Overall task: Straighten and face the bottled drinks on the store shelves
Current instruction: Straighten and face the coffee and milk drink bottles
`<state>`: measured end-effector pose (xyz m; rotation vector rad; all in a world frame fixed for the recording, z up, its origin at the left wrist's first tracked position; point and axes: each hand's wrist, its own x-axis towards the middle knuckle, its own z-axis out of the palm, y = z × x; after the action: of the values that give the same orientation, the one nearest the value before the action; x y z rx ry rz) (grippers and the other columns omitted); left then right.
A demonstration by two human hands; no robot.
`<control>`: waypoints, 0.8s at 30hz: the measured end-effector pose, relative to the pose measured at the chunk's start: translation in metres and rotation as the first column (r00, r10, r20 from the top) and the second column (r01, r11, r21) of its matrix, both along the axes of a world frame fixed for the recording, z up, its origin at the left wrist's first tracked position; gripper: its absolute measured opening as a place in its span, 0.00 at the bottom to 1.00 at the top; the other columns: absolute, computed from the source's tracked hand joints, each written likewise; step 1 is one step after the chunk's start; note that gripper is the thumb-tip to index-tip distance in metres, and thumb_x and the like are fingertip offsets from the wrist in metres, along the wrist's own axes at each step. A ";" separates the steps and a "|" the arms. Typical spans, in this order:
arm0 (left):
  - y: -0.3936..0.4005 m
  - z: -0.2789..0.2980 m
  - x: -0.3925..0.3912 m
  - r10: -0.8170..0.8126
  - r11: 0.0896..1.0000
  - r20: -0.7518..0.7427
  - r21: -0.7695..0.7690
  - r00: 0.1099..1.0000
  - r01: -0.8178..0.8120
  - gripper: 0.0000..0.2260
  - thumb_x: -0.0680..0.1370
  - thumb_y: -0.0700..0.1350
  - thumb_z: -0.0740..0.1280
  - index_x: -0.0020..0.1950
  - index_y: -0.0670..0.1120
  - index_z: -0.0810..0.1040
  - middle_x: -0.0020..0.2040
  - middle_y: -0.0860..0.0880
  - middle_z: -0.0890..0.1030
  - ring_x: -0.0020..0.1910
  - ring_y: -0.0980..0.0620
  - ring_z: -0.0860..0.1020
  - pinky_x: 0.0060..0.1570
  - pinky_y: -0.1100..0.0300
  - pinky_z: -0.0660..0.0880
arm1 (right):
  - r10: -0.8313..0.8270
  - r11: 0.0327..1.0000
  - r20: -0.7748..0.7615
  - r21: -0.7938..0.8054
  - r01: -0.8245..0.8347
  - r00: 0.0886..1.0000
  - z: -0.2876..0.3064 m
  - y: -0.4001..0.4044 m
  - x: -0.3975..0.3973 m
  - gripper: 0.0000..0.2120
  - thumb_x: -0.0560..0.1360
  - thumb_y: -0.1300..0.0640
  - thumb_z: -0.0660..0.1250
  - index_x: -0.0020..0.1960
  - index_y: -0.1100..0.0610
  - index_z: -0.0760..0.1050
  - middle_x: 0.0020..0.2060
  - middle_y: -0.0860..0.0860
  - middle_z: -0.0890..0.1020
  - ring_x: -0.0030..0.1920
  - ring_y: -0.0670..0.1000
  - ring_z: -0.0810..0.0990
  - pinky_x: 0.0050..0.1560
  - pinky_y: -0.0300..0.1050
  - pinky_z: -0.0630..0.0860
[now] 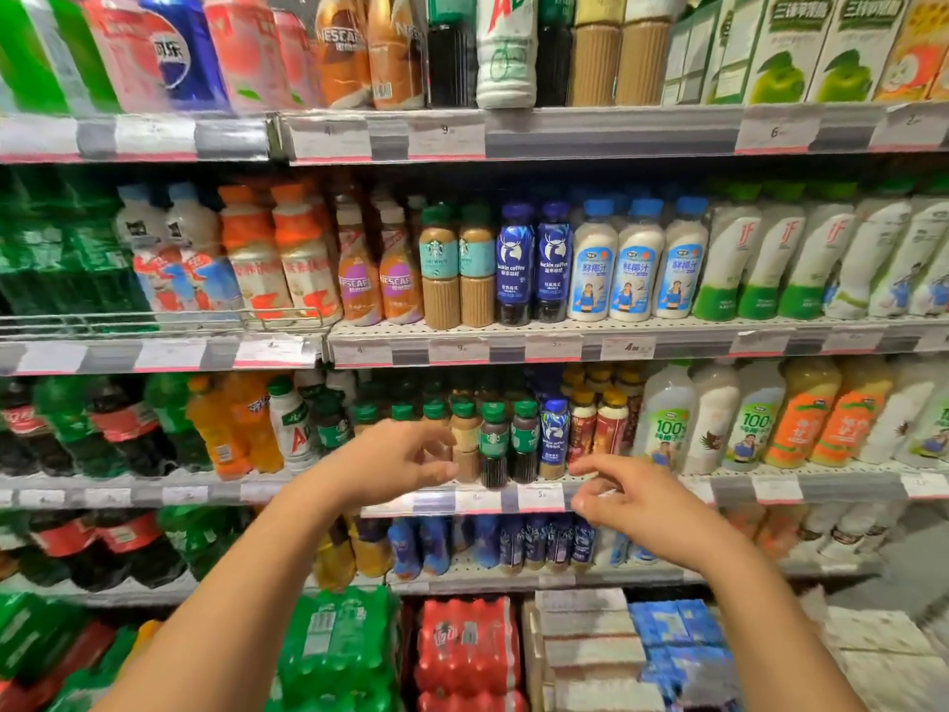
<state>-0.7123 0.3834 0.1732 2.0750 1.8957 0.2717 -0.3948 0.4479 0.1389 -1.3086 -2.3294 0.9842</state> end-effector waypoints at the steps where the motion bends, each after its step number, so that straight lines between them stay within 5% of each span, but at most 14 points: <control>1: 0.002 -0.003 -0.007 -0.011 1.000 -0.014 -0.014 1.000 0.011 0.22 0.79 0.64 0.65 0.69 0.55 0.75 0.63 0.55 0.81 0.56 0.56 0.80 0.59 0.52 0.78 | -0.015 1.000 0.005 -0.006 0.015 1.000 -0.002 -0.004 -0.006 0.17 0.76 0.42 0.70 0.64 0.38 0.76 0.51 0.40 0.83 0.52 0.42 0.82 0.60 0.50 0.78; 10: 0.000 -0.024 -0.026 0.000 0.998 0.060 -0.069 0.998 0.004 0.22 0.80 0.61 0.65 0.71 0.55 0.73 0.64 0.55 0.80 0.57 0.56 0.79 0.59 0.54 0.77 | -0.037 0.997 0.056 0.076 0.033 0.998 0.004 0.008 -0.045 0.16 0.78 0.47 0.70 0.64 0.45 0.78 0.56 0.40 0.82 0.54 0.39 0.80 0.62 0.46 0.76; 14: -0.009 -0.026 -0.021 0.043 0.997 0.055 -0.062 0.998 -0.040 0.21 0.79 0.60 0.66 0.71 0.55 0.73 0.65 0.56 0.79 0.57 0.57 0.79 0.59 0.56 0.77 | 0.010 0.989 0.106 0.144 -0.025 0.994 0.006 0.037 -0.071 0.17 0.78 0.46 0.69 0.66 0.46 0.78 0.60 0.41 0.81 0.48 0.39 0.78 0.55 0.43 0.73; 24: -0.013 -0.018 0.010 0.203 0.979 0.045 0.013 0.978 -0.203 0.19 0.79 0.62 0.65 0.69 0.60 0.74 0.61 0.60 0.79 0.56 0.61 0.78 0.57 0.59 0.76 | 0.065 0.957 0.277 0.256 -0.139 0.959 -0.027 0.143 -0.104 0.26 0.79 0.52 0.68 0.76 0.53 0.69 0.71 0.53 0.73 0.69 0.57 0.73 0.66 0.51 0.72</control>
<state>-0.7024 0.3700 0.1551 1.8712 2.0880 0.3789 -0.4984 0.5911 0.1117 -1.2830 -2.6421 0.5094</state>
